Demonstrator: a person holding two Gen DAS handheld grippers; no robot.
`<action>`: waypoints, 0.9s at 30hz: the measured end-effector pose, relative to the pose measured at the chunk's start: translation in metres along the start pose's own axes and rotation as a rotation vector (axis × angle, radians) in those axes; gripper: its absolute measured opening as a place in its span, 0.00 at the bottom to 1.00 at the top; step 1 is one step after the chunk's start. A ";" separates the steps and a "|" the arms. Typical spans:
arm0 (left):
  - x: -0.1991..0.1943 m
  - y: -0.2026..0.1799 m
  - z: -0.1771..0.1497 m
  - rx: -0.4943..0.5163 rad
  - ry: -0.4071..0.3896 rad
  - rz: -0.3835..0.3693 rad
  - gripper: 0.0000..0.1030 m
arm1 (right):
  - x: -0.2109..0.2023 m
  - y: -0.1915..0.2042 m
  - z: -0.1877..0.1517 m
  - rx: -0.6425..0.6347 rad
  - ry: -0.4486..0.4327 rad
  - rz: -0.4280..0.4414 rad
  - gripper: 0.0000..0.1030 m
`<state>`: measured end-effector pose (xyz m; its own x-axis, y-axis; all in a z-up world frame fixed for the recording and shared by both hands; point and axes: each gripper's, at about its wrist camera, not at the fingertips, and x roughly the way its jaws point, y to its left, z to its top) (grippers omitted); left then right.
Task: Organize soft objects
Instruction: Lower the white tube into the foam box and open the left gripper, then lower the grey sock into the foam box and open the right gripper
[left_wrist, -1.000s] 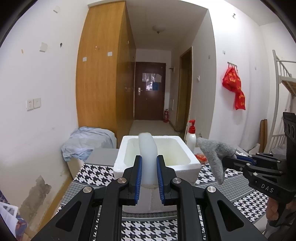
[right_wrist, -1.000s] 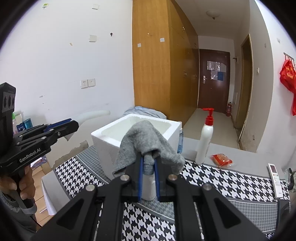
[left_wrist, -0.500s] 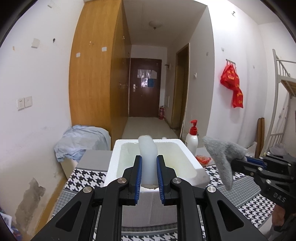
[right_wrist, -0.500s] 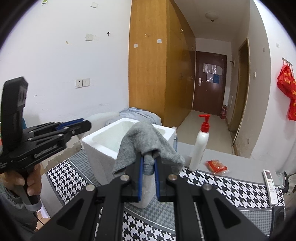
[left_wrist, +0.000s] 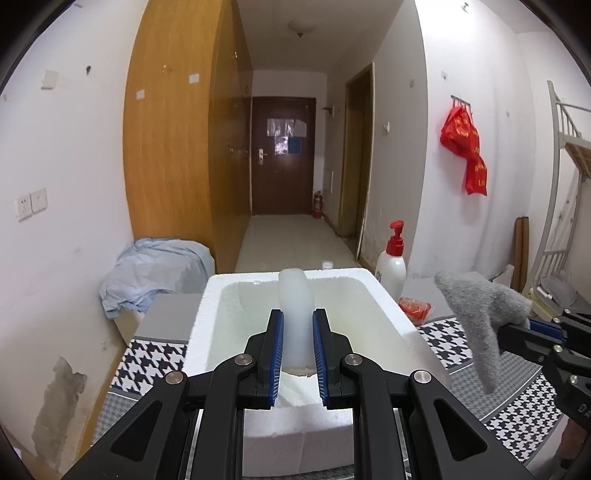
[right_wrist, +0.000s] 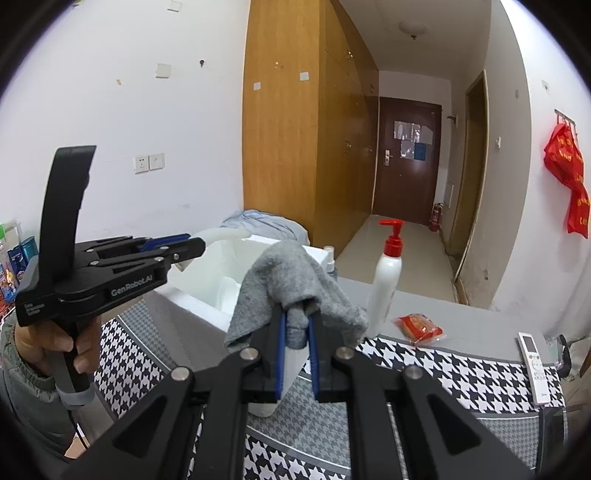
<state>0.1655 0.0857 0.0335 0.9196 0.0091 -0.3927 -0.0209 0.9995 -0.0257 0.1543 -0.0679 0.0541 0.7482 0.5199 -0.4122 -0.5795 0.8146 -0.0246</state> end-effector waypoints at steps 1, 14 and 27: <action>0.002 0.000 0.000 -0.001 0.002 0.001 0.17 | 0.001 -0.002 0.000 0.003 0.001 -0.005 0.14; -0.004 0.002 -0.005 -0.018 -0.030 0.011 0.90 | 0.002 -0.006 0.000 0.020 0.007 -0.031 0.14; -0.021 0.005 -0.013 -0.007 -0.053 0.032 0.98 | 0.005 0.004 0.006 0.018 0.008 -0.055 0.14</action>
<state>0.1415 0.0904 0.0297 0.9379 0.0425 -0.3443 -0.0528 0.9984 -0.0205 0.1579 -0.0608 0.0575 0.7759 0.4723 -0.4182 -0.5320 0.8462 -0.0314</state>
